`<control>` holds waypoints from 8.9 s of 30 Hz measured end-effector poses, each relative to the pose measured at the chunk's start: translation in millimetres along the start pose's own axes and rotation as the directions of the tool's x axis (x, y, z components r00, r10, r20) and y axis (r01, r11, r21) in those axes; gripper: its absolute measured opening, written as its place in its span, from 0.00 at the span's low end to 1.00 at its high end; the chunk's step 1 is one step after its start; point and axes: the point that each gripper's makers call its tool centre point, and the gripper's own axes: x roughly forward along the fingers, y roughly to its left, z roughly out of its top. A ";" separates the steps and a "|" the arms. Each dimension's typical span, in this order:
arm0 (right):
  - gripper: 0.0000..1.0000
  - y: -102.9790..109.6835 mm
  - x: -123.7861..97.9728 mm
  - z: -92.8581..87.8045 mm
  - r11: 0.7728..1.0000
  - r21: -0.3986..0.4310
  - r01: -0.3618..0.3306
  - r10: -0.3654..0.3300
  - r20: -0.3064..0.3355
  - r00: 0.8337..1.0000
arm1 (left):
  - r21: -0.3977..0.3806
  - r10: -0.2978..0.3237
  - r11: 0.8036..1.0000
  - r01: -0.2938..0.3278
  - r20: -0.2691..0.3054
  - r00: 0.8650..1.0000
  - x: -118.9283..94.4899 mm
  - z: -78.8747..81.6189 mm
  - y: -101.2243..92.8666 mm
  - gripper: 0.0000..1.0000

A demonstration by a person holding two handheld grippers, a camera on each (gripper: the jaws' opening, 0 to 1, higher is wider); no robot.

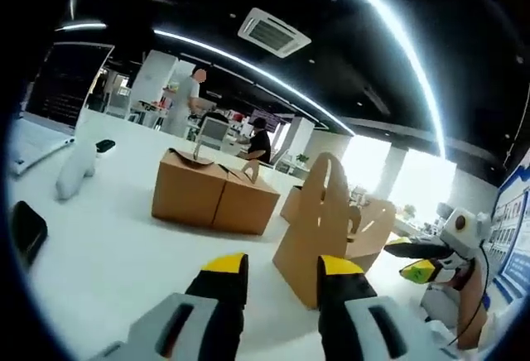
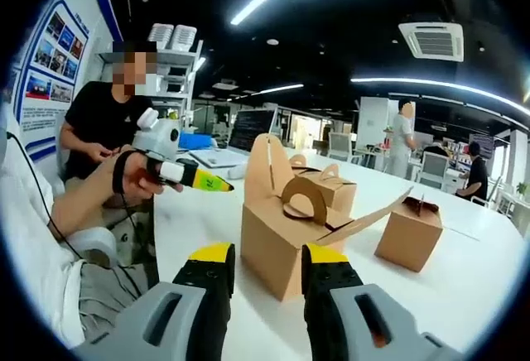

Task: Pick up one paper box from the group, open the paper box, and remove the item inside

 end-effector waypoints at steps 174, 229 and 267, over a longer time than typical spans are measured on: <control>0.32 -25.9 29.6 50.0 0.985 -0.166 -0.037 0.016 -0.124 0.992 | 0.337 -0.202 0.918 0.208 -0.054 0.978 -7.6 27.1 -52.8 0.37; 0.23 -36.2 55.8 18.5 0.977 -0.207 -0.058 0.007 -0.243 0.970 | 0.334 -0.217 0.917 0.219 -0.043 0.975 -13.4 29.5 -52.4 0.37; 0.02 -36.7 49.3 43.6 0.951 -0.305 -0.054 0.004 -0.160 0.987 | 0.366 -0.125 0.916 0.161 -0.121 0.985 26.2 -10.1 -32.7 0.42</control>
